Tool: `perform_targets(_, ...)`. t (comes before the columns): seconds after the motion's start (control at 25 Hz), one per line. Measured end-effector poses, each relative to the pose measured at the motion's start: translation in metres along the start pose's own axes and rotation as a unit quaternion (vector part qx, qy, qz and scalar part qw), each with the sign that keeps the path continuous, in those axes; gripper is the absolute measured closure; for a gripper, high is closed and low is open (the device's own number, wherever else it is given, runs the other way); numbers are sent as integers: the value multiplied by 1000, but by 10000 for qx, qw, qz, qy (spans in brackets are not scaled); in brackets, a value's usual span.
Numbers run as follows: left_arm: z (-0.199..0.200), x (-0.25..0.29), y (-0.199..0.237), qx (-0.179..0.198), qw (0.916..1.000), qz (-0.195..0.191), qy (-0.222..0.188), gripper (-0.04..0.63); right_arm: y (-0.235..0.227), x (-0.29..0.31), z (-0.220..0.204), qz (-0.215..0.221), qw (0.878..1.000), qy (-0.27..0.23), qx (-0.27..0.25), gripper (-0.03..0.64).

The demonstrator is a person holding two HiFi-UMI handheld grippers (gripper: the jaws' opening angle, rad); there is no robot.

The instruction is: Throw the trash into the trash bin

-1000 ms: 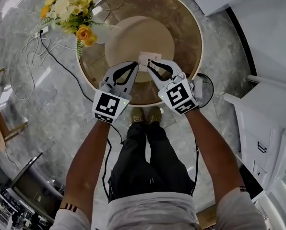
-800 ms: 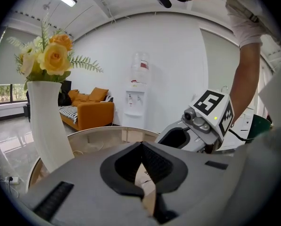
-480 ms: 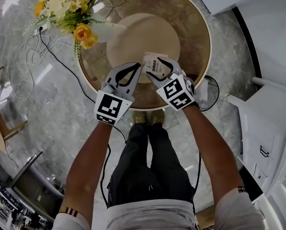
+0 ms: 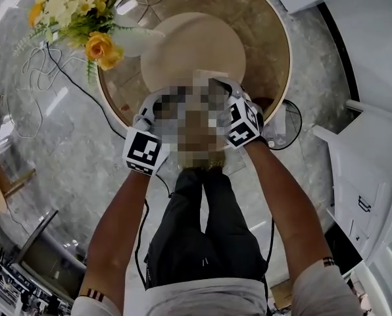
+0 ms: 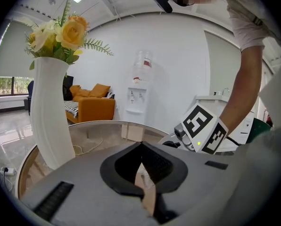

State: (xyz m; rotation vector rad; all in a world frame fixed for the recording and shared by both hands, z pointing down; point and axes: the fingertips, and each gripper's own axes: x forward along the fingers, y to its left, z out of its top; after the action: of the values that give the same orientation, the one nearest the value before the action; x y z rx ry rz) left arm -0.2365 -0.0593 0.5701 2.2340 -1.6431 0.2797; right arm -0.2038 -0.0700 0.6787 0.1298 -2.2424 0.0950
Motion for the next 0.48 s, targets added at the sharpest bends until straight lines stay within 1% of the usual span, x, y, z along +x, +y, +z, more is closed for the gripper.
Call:
perform_targets(0.04, -1, 0, 0, -7, 10000, -5, -4, 595, 1, 0, 0, -11, 10000, -22, 14, 405)
perform_targets(0.08, -2, 1, 0, -13, 10000, -16, -7, 595, 2, 0, -1, -32, 10000, -37, 16, 437)
perform_targets(0.12, -2, 1, -1, -18, 10000, -30, -10, 595, 3, 0, -2, -60, 10000, -47, 7, 502)
perform_targets(0.2, -4, 2, -2, -27, 10000, -61, -16, 595, 5, 0, -2, -101, 9999, -60, 9, 546)
perform_targets(0.28, -5, 1, -5, -18, 10000, -96, -7, 595, 6, -1, -3, -123, 9999, -58, 39, 563)
perform_targets(0.36, -6, 1, -11, 9, 9999, -142, 11, 595, 8, -6, -4, -157, 9998, -82, 62, 598)
perform_targets(0.48, -1, 1, -22, 47, 9997, -230, -7, 595, 6, -25, -3, -328, 9988, -293, 231, 605)
